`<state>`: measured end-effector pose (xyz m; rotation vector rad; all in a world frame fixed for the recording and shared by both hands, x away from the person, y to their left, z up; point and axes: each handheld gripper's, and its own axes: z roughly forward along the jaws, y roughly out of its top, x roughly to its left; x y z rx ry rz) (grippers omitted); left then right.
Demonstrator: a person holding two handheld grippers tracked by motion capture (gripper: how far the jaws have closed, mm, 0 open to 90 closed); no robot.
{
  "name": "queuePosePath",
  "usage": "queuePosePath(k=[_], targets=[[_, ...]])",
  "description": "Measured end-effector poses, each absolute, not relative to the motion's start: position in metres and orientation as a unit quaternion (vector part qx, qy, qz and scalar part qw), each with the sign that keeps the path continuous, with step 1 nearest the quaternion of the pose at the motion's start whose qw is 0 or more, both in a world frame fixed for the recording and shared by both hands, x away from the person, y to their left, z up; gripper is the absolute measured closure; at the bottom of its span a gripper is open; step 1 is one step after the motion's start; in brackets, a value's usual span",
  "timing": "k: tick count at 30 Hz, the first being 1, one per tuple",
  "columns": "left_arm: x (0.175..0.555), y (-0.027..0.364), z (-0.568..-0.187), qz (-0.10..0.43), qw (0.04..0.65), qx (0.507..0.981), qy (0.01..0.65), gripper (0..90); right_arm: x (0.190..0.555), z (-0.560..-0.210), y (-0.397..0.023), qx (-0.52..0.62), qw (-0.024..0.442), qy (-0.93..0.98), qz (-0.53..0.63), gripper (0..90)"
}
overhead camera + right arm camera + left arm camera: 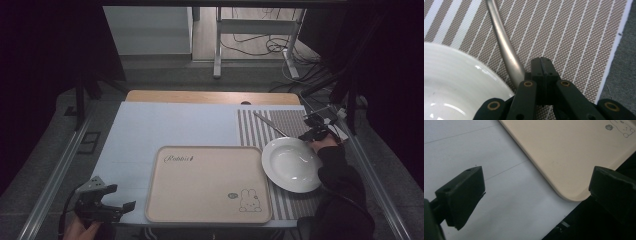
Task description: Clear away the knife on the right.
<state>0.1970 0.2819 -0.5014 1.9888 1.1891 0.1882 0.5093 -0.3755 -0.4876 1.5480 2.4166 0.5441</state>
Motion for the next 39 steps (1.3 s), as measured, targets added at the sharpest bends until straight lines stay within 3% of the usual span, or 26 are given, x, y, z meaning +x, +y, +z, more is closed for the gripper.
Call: queuePosePath(k=[1, 2, 4, 5, 6, 7, 8, 11, 12, 16, 28, 30, 33, 39], targets=[[0.197, 0.282, -0.501, 0.074, 0.398, 0.785, 0.469, 1.5, 0.51, -0.486, -0.377, 0.528, 0.129, 0.818, 0.187, 81.8], [0.197, 0.282, -0.501, 0.074, 0.398, 0.785, 0.47, 1.5, 0.51, -0.486, -0.377, 0.528, 0.129, 0.818, 0.187, 81.8], [0.197, 0.282, -0.502, 0.073, 0.399, 0.783, 0.471, 1.5, 0.512, -0.483, -0.381, 0.541, 0.139, 0.805, 0.201, 71.6], [0.197, 0.283, -0.502, 0.072, 0.4, 0.783, 0.471, 1.5, 0.514, -0.482, -0.382, 0.547, 0.143, 0.799, 0.205, 63.7], [0.197, 0.283, -0.502, 0.072, 0.4, 0.783, 0.471, 1.5, 0.518, -0.479, -0.384, 0.562, 0.148, 0.788, 0.206, 48.6], [0.197, 0.283, -0.502, 0.072, 0.4, 0.783, 0.471, 1.5, 0.52, -0.478, -0.384, 0.567, 0.146, 0.784, 0.207, 41.5], [0.197, 0.283, -0.502, 0.072, 0.4, 0.783, 0.471, 1.5, 0.52, -0.478, -0.384, 0.567, 0.146, 0.784, 0.207, 41.5], [0.197, 0.283, -0.502, 0.073, 0.4, 0.783, 0.471, 1.5, 0.527, -0.477, -0.378, 0.577, 0.145, 0.774, 0.217, 15.4], [0.197, 0.283, -0.502, 0.073, 0.4, 0.783, 0.471, 1.5, 0.527, -0.477, -0.378, 0.577, 0.145, 0.774, 0.217, 15.4], [0.197, 0.283, -0.502, 0.073, 0.4, 0.783, 0.47, 1.5, 0.533, -0.478, -0.366, 0.569, 0.136, 0.783, 0.21, 0.1], [0.197, 0.283, -0.502, 0.073, 0.402, 0.782, 0.47, 1.5, 0.547, -0.492, -0.329, 0.532, 0.121, 0.819, 0.176, 0.2], [0.197, 0.283, -0.502, 0.073, 0.402, 0.782, 0.47, 1.5, 0.549, -0.496, -0.326, 0.527, 0.125, 0.825, 0.162, 3.8], [0.197, 0.283, -0.502, 0.073, 0.402, 0.782, 0.47, 1.5, 0.55, -0.499, -0.325, 0.517, 0.126, 0.833, 0.155, 12.9], [0.197, 0.283, -0.502, 0.073, 0.402, 0.782, 0.47, 1.5, 0.543, -0.491, -0.327, 0.486, 0.123, 0.847, 0.174, 55.0]])
